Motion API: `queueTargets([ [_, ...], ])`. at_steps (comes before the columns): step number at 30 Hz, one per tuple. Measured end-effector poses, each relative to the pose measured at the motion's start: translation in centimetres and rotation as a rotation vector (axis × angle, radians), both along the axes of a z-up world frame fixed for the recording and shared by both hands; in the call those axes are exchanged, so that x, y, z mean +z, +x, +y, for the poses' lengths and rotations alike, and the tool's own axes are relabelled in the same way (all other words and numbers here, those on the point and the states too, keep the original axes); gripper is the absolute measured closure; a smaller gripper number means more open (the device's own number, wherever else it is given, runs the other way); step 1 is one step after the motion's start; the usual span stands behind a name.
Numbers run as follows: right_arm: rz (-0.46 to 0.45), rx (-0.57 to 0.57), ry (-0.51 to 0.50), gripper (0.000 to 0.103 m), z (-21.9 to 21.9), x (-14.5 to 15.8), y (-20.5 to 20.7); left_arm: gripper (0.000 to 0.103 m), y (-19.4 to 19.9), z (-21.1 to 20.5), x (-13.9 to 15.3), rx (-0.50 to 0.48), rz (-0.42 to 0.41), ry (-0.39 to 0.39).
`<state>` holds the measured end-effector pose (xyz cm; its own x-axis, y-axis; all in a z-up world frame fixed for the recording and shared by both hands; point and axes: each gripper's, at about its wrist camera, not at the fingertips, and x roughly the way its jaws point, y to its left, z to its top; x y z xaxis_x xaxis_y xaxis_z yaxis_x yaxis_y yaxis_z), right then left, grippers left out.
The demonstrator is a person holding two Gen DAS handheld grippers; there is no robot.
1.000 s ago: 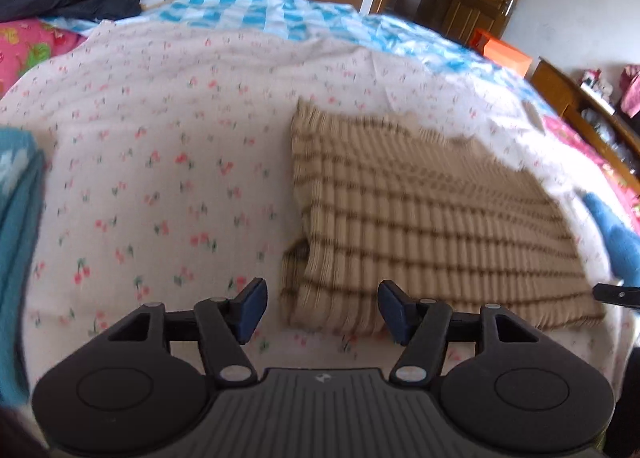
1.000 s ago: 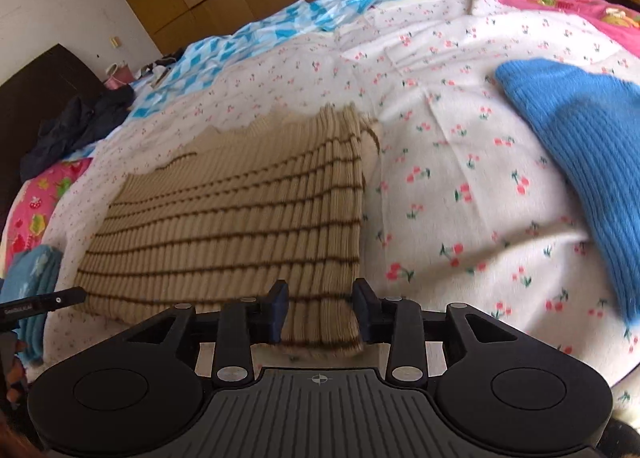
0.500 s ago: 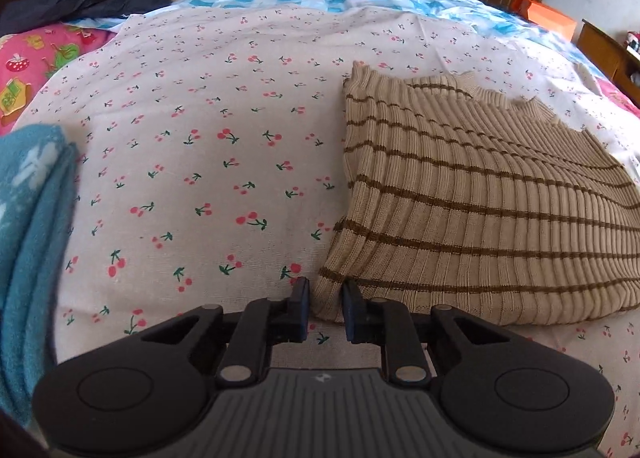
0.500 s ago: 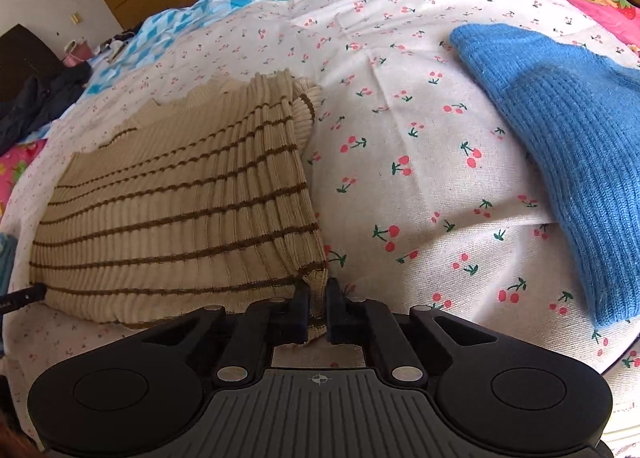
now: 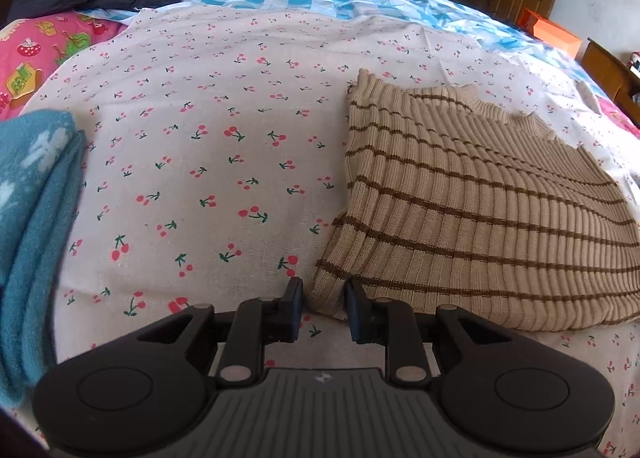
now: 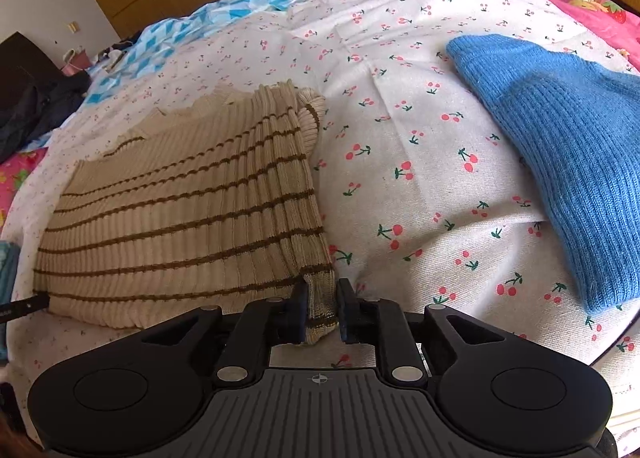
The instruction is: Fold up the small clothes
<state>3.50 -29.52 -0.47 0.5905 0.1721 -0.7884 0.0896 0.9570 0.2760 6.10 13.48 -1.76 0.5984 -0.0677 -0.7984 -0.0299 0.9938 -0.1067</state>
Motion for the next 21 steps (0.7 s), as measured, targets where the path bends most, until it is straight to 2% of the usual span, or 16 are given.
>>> queueTargets([
  [2,-0.030,-0.002,-0.025,0.076,0.0,1.0,-0.4,0.069,-0.4,0.1,0.5,0.003,-0.013,-0.002],
  [5,-0.076,-0.015,-0.076,0.074,0.0,2.0,-0.4,0.066,-0.8,0.9,1.3,0.040,-0.031,-0.005],
  [7,-0.110,-0.014,-0.073,0.074,0.1,2.6,0.5,0.066,-0.8,1.4,1.8,0.073,-0.050,-0.032],
  [11,-0.144,0.006,-0.056,0.073,0.9,2.7,4.7,0.065,0.2,1.1,2.8,0.069,-0.103,-0.058],
  [15,-0.171,-0.021,-0.065,0.071,1.2,1.4,10.0,0.062,3.2,-0.1,2.9,0.029,-0.118,-0.069],
  [21,-0.128,-0.075,-0.020,0.069,0.1,-1.6,15.7,0.061,7.6,-1.6,1.4,-0.005,-0.117,-0.034],
])
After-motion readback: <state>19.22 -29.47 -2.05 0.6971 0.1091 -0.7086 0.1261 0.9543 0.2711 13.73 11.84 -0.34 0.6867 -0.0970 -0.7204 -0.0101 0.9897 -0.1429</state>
